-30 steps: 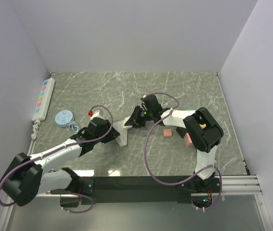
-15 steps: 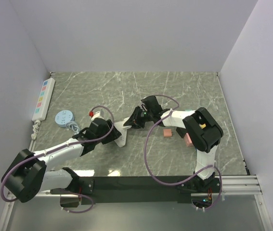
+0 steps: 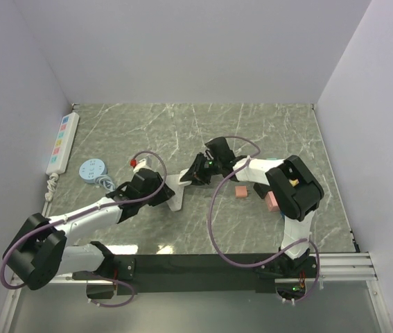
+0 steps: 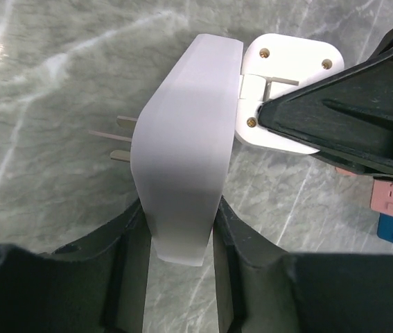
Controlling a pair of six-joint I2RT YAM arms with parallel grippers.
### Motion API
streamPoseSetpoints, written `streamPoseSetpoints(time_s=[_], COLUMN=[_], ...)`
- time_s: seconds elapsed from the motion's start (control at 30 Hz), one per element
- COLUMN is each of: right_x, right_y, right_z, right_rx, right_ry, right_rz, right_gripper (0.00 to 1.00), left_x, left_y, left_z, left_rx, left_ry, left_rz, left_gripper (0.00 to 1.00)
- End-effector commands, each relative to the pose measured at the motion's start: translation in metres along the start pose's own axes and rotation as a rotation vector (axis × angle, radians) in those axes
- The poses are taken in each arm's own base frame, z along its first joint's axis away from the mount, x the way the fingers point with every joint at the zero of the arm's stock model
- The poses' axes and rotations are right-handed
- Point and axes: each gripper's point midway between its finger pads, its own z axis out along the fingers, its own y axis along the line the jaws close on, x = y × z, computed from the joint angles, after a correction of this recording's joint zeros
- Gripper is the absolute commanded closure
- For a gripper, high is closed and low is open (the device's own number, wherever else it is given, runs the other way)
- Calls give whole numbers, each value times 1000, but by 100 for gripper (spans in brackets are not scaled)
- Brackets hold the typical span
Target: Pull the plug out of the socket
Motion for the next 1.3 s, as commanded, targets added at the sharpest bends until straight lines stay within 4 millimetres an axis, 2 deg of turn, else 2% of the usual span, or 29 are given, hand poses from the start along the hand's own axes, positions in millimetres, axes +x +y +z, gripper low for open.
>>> streamPoseSetpoints(time_s=[0.0,0.07,0.1,0.13,0.2,0.23,0.27,0.3,0.33,0.37,0.4,0.47,0.53,0.57,0.63,0.67,0.73,0.77,0.8,0.97,1.07,1.1,1.13,1.2,1.23,1.27], right_x=[9,9,8,0,-2,-14,-23,-18,-25,-25,-40,-42,-52,-63,-76,-78,-102,-104,-115,-139,-148,-147,-148,-147,-146,-144], right_y=[15,8,11,9,9,8,43,45,52,26,42,32,32,19,2,-12,-41,-52,-68,-121,-139,-146,-150,-163,-166,-170], right_z=[-35,-44,-53,-60,-77,-91,-105,-115,-122,-118,-129,-134,-142,-149,-158,-164,-183,-189,-197,-214,-217,-215,-214,-211,-210,-209], right_rx=[2,36,35,33,-26,-86,-275,-321,-330,-177,-138,-66,-45,38,120,180,290,332,364,529,567,576,583,606,610,616], right_ry=[59,58,41,18,-8,-39,-77,-95,-127,-128,-182,-190,-241,-305,-365,-379,-486,-497,-526,-570,-574,-564,-561,-551,-546,-539], right_rz=[-38,-56,-73,-76,-60,-20,8,29,-56,-10,-71,-73,-77,-45,-23,9,50,73,106,184,213,224,227,245,255,266], right_gripper=[100,100,100,100,100,100,100,100,100,100,100,100,100,100,100,100,100,100,100,100,91,85,75,65,56,50], left_x=[-14,-15,-17,-19,-23,-25,-26,-26,-28,-28,-29,-31,-35,-36,-38,-39,-39,-39,-39,-42,-46,-47,-47,-48,-47,-46], left_y=[19,20,21,19,20,18,17,16,14,13,12,7,-1,-3,-8,-10,-11,-11,-10,-14,-12,-11,-11,-7,-4,-2], left_z=[5,3,1,-1,-3,-4,-5,-5,-5,-5,-4,-4,-4,-5,-6,-6,-6,-7,-7,-7,-6,-6,-5,-2,0,1], left_rx=[-113,-114,-117,-113,-121,-116,-113,-107,-102,-99,-100,-92,-63,-51,-38,-32,-30,-31,-31,-11,-10,1,8,11,6,7], left_ry=[-63,-69,-78,-88,-101,-107,-111,-113,-117,-117,-116,-115,-125,-127,-131,-131,-130,-129,-129,-120,-116,-105,-100,-79,-69,-60], left_rz=[-1,5,6,6,11,11,10,9,6,10,10,12,8,8,5,6,12,17,20,41,44,40,41,35,33,37], left_gripper=[100,100,100,100,99,99,100,100,100,100,100,99,100,100,100,100,100,100,100,100,100,99,99,99,99,100])
